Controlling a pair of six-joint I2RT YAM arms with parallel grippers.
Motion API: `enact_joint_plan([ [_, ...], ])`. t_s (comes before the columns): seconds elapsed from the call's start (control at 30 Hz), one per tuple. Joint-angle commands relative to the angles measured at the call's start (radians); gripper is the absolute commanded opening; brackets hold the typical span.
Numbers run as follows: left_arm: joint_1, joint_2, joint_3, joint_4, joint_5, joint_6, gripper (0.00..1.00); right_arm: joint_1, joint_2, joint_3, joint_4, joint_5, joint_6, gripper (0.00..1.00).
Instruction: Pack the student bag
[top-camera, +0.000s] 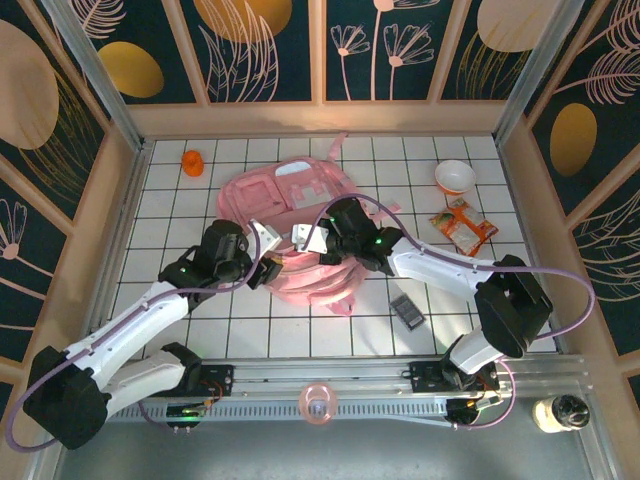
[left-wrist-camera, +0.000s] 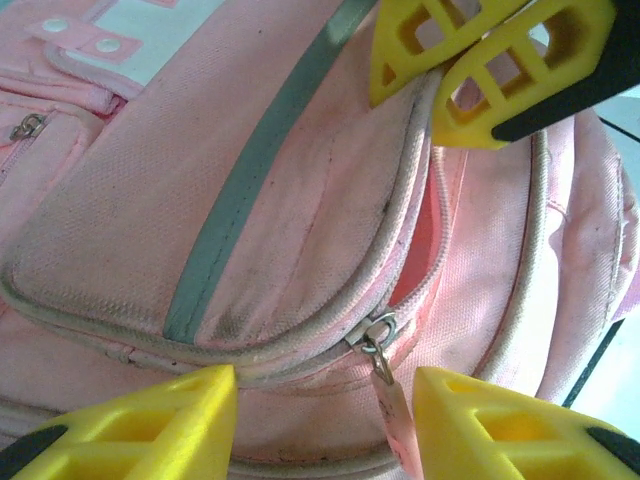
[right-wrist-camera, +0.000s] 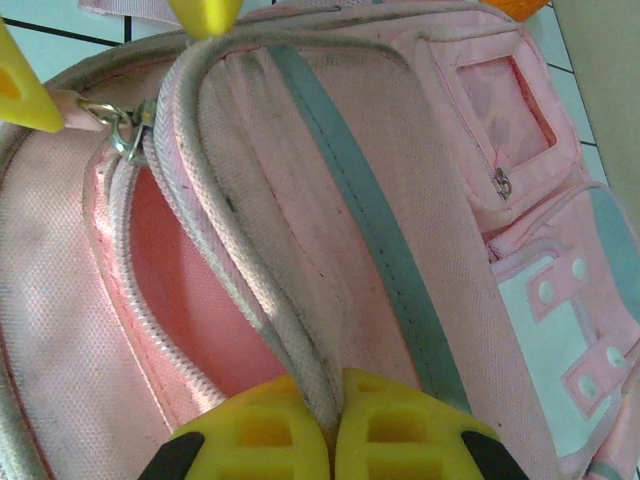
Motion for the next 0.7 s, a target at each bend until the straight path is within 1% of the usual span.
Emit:
enact_joint_plan([
  [0.0, -0.005, 0.021, -0.027, 0.049, 0.032, 0.006, 0.46, -0.006, -0.035, 0.046, 0.032, -0.037, 0.032, 0.0],
  [0.07, -0.006, 0.029, -0.028, 0.045, 0.031, 0.007, 0.43, -0.006, -0.038, 0.048, 0.027, -0.037, 0.033, 0.0],
  [0.13, -0.006, 0.031, -0.031, 0.035, 0.022, 0.008, 0.35, -0.006, -0.04, 0.047, 0.025, -0.037, 0.032, 0.0],
  [0.2, -0.005, 0.021, -0.034, 0.025, 0.007, 0.009, 0.23, -0.007, -0.042, 0.044, 0.025, -0.037, 0.034, 0.0],
  [0.37, -0.005, -0.02, -0.046, 0.014, -0.022, 0.016, 0.07, -0.018, -0.048, 0.041, 0.025, -0.045, 0.039, 0.0],
  [0.53, -0.006, -0.037, -0.054, -0.003, -0.066, -0.002, 0.0, -0.034, -0.061, 0.043, 0.027, -0.072, 0.058, 0.0],
  [0.67, -0.006, -0.044, -0.058, -0.027, -0.082, -0.003, 0.0, -0.049, -0.065, 0.05, 0.015, -0.075, 0.074, 0.0],
])
